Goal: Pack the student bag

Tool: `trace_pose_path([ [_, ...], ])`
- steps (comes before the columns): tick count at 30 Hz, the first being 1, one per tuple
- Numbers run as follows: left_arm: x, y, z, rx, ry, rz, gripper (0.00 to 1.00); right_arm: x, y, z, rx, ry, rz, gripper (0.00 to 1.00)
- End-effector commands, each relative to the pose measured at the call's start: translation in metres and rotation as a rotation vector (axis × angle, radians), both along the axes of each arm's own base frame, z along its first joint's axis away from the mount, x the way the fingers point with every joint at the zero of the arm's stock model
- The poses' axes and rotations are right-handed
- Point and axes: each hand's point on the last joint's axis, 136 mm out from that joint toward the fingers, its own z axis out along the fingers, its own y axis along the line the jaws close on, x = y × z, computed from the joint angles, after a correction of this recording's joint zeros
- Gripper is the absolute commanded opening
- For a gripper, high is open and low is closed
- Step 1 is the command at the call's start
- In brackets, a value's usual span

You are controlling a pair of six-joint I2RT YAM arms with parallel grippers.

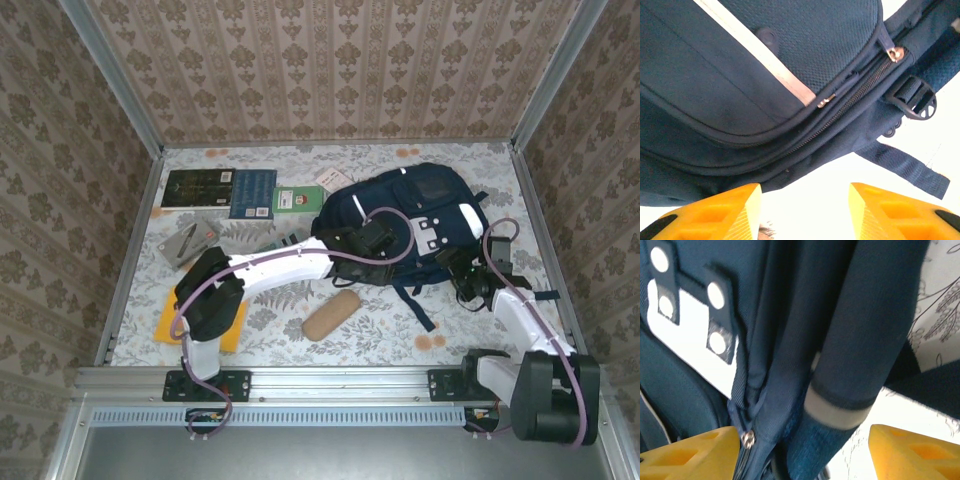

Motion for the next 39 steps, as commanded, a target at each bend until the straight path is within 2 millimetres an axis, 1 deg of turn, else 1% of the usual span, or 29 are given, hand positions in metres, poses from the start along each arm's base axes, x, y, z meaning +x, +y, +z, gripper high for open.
trace_pose_path([
  [1,-0.001,-0.013,0.005,-0.003,-0.055,-0.011,0.49,0.012,0.004,0.0,0.072,-0.021,0.014,0.7],
  [4,-0.013,-0.021,0.002,0.017,-0.085,-0.055,0.49,0.019,0.007,-0.008,0.096,-0.011,0.039,0.69],
  [5,-0.018,-0.023,0.0,0.022,-0.088,-0.07,0.49,0.02,0.009,-0.011,0.11,-0.007,0.047,0.67],
  [6,-0.021,-0.025,-0.004,0.028,-0.087,-0.077,0.49,0.022,0.012,-0.014,0.124,-0.005,0.059,0.62],
  [7,-0.025,-0.026,-0.006,0.03,-0.085,-0.085,0.49,0.023,0.013,-0.014,0.134,-0.005,0.064,0.56],
  [9,-0.029,-0.026,-0.013,0.041,-0.079,-0.086,0.49,0.025,0.017,-0.013,0.151,-0.014,0.078,0.36],
  [10,-0.029,-0.026,-0.015,0.042,-0.076,-0.082,0.49,0.025,0.017,-0.011,0.154,-0.02,0.081,0.23],
  [11,-0.029,-0.025,-0.017,0.046,-0.073,-0.078,0.48,0.026,0.019,-0.007,0.159,-0.031,0.087,0.06],
  [12,-0.029,-0.025,-0.017,0.045,-0.073,-0.073,0.48,0.027,0.02,-0.001,0.167,-0.04,0.09,0.0],
  [13,-0.029,-0.024,-0.018,0.044,-0.073,-0.069,0.47,0.028,0.022,0.005,0.177,-0.055,0.094,0.0],
  [17,-0.026,-0.025,-0.014,0.015,-0.095,-0.056,0.46,0.036,0.032,0.041,0.226,-0.14,0.115,0.0],
  [21,-0.026,-0.03,-0.012,-0.032,-0.096,-0.048,0.42,0.044,0.036,0.075,0.232,-0.197,0.115,0.0],
  [23,-0.028,-0.033,-0.011,-0.062,-0.092,-0.053,0.37,0.049,0.039,0.088,0.25,-0.223,0.115,0.0],
  [26,-0.026,-0.033,-0.009,-0.101,-0.106,-0.038,0.34,0.054,0.046,0.104,0.257,-0.244,0.134,0.0],
  [29,-0.022,-0.031,-0.012,-0.145,-0.102,-0.017,0.33,0.056,0.047,0.11,0.249,-0.249,0.134,0.0],
  [32,-0.022,-0.034,-0.012,-0.179,-0.106,-0.03,0.32,0.056,0.047,0.113,0.258,-0.246,0.127,0.0],
  [35,-0.023,-0.045,-0.005,-0.232,-0.122,-0.075,0.3,0.056,0.05,0.117,0.262,-0.249,0.133,0.0],
  [39,-0.014,-0.047,0.005,-0.271,-0.17,-0.064,0.32,0.057,0.052,0.119,0.266,-0.247,0.133,0.0],
])
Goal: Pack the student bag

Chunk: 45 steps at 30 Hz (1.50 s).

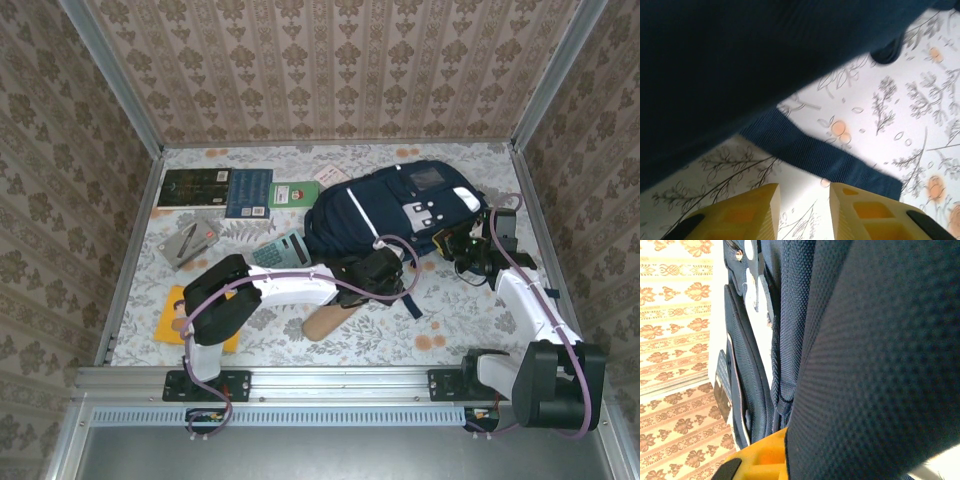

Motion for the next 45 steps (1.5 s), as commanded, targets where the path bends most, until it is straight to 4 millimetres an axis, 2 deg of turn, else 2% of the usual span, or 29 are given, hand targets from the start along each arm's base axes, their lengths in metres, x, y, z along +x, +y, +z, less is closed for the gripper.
trace_pose_path([
  [1,0.01,-0.009,0.036,-0.11,-0.077,-0.007,0.33,0.01,0.014,0.04,0.052,-0.1,0.047,0.0],
  [5,0.019,-0.007,0.043,-0.11,-0.189,0.003,0.41,0.009,0.02,0.042,0.081,-0.087,0.035,0.0],
  [8,0.02,-0.008,0.052,-0.138,-0.333,-0.04,0.42,0.009,0.024,0.044,0.101,-0.067,0.02,0.0],
  [11,0.022,-0.004,0.057,-0.125,-0.401,-0.049,0.41,0.009,0.027,0.048,0.11,-0.046,0.006,0.0],
  [14,0.026,0.001,0.056,-0.085,-0.443,-0.048,0.37,0.011,0.029,0.052,0.122,-0.044,0.0,0.0],
  [22,0.035,0.013,0.047,-0.026,-0.586,-0.035,0.38,0.016,0.034,0.065,0.117,-0.063,0.012,0.0],
  [29,0.04,0.006,0.05,-0.041,-0.692,-0.051,0.37,0.013,0.036,0.071,0.117,-0.036,0.008,0.0],
  [35,0.043,-0.009,0.052,-0.064,-0.726,-0.073,0.37,0.011,0.037,0.07,0.113,-0.019,0.004,0.0],
  [38,0.047,-0.011,0.049,-0.064,-0.744,-0.062,0.36,0.01,0.038,0.069,0.112,-0.014,0.007,0.0],
  [45,0.061,-0.015,0.058,-0.079,-0.783,-0.034,0.34,0.008,0.038,0.067,0.11,-0.002,0.013,0.0],
])
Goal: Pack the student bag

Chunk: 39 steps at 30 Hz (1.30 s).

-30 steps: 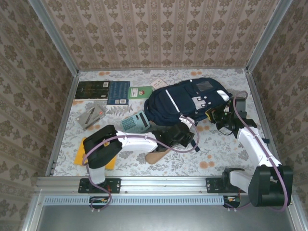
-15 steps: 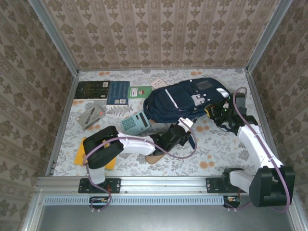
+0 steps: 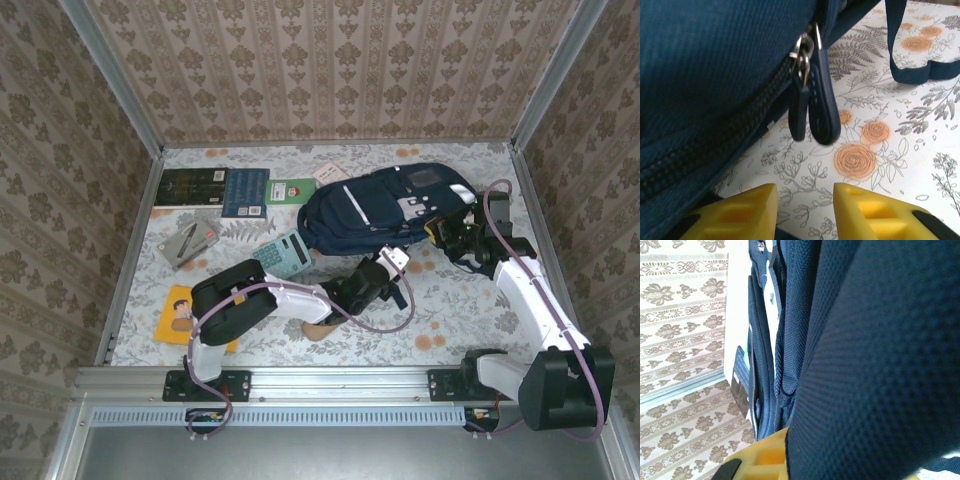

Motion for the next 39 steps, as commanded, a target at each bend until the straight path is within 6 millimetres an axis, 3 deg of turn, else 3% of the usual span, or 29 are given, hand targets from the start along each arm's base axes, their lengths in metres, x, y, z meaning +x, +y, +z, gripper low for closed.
trace_pose_path([
  [1,0.015,-0.007,0.027,-0.071,-0.068,0.028,0.33,0.001,0.013,0.024,0.053,-0.037,0.04,0.0],
  [23,0.032,-0.022,0.052,-0.116,-0.135,0.03,0.28,-0.007,0.015,0.015,0.051,-0.014,0.055,0.0],
  [35,0.029,-0.018,0.072,-0.144,-0.17,0.029,0.21,-0.01,0.016,0.009,0.044,-0.002,0.057,0.0],
  [39,0.03,-0.014,0.076,-0.141,-0.185,0.039,0.26,-0.011,0.016,0.007,0.042,0.002,0.058,0.0],
])
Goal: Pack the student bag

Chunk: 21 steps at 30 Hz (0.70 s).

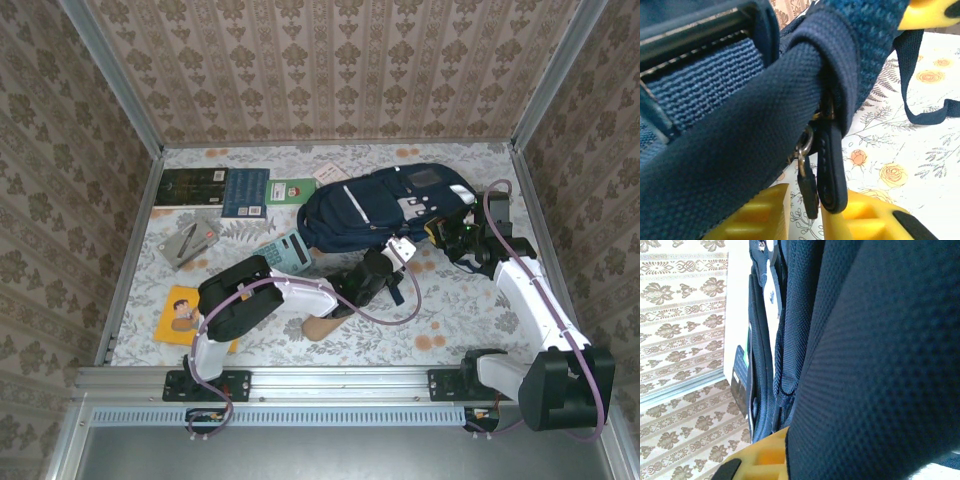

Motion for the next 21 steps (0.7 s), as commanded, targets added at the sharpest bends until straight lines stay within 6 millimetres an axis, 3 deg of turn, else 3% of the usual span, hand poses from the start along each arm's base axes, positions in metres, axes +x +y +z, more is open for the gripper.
trace_pose_path([
  [1,0.007,0.001,0.054,-0.121,-0.082,0.027,0.26,-0.011,0.015,0.007,0.043,0.0,0.054,0.0],
  [6,0.008,0.002,0.063,-0.125,-0.1,0.03,0.24,-0.012,0.016,0.005,0.039,0.004,0.057,0.0],
  [10,0.009,0.004,0.063,-0.124,-0.1,0.039,0.01,-0.012,0.016,0.005,0.038,0.005,0.057,0.0],
  [16,0.008,0.016,0.056,-0.113,-0.073,0.063,0.0,-0.012,0.014,0.005,0.021,0.002,0.057,0.0],
  [21,0.009,0.039,0.041,-0.096,-0.006,0.101,0.0,-0.011,0.008,0.003,0.006,0.002,0.048,0.0],
])
